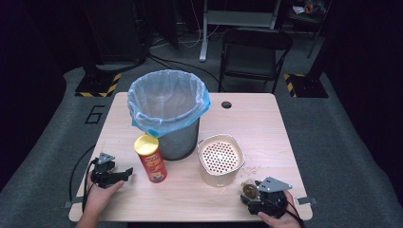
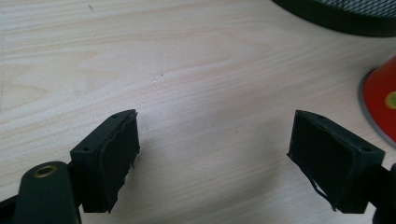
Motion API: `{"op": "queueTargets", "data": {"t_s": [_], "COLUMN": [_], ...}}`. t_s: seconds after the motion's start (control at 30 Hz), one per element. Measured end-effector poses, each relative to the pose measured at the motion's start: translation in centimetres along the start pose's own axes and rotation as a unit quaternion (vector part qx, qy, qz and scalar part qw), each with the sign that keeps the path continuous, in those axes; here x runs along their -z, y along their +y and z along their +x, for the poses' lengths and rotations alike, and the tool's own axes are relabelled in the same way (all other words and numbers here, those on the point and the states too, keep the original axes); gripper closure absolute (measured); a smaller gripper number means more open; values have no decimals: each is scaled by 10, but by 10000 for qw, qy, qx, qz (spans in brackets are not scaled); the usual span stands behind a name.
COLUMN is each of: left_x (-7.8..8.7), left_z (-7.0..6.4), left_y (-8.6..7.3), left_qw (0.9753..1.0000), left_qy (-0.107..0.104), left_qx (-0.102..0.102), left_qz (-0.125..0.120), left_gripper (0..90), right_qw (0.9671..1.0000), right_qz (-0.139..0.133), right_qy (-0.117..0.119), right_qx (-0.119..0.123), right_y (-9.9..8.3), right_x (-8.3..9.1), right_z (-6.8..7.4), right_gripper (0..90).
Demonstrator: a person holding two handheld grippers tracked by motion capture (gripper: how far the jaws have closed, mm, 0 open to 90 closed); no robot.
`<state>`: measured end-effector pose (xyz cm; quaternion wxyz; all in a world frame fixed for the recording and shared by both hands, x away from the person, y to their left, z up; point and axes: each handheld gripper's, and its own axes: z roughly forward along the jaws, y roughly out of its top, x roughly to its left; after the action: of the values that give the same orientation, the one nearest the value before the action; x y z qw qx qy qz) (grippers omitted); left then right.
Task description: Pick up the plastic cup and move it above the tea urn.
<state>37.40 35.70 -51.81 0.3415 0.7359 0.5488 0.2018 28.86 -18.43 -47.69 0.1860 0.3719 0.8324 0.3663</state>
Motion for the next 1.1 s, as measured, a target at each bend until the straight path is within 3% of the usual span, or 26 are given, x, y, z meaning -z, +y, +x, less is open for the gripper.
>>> {"op": "queueTargets", "data": {"t_s": [0.1,0.13,0.3,0.33,0.37,0.43,0.6,0.83,1.1], "left_x": [10,18,31,36,36,41,43,39,29], "left_z": [-7,-13,-27,-34,-34,-44,-58,-85,-95], "left_y": [4,5,4,5,5,5,8,18,21], "left_qw": [9999,9996,9984,9975,9975,9957,9935,9886,9873], "left_qy": [-26,-159,-346,-513,-513,-719,-904,-1192,-1181], "left_qx": [-80,-153,-315,-321,-321,-342,-407,-581,-680], "left_qz": [-121,-182,-325,-372,-372,-482,-555,-707,-817], "left_gripper": [160,160,153,153,154,154,159,160,178], "right_qw": [10000,10000,10000,10000,10000,10000,10000,10000,9999], "right_qz": [-16,-12,-32,-29,-29,-27,-28,-62,-42], "right_qy": [-37,3,-20,5,5,-10,-23,-12,21], "right_qx": [52,30,30,40,40,54,39,71,111], "right_y": [-1,-1,-1,-1,-1,-1,-1,-1,-1], "right_x": [0,0,0,0,0,0,0,0,0], "right_z": [0,-1,0,-1,-1,-1,0,-1,-3], "right_gripper": [277,278,281,282,282,283,289,291,292]}}
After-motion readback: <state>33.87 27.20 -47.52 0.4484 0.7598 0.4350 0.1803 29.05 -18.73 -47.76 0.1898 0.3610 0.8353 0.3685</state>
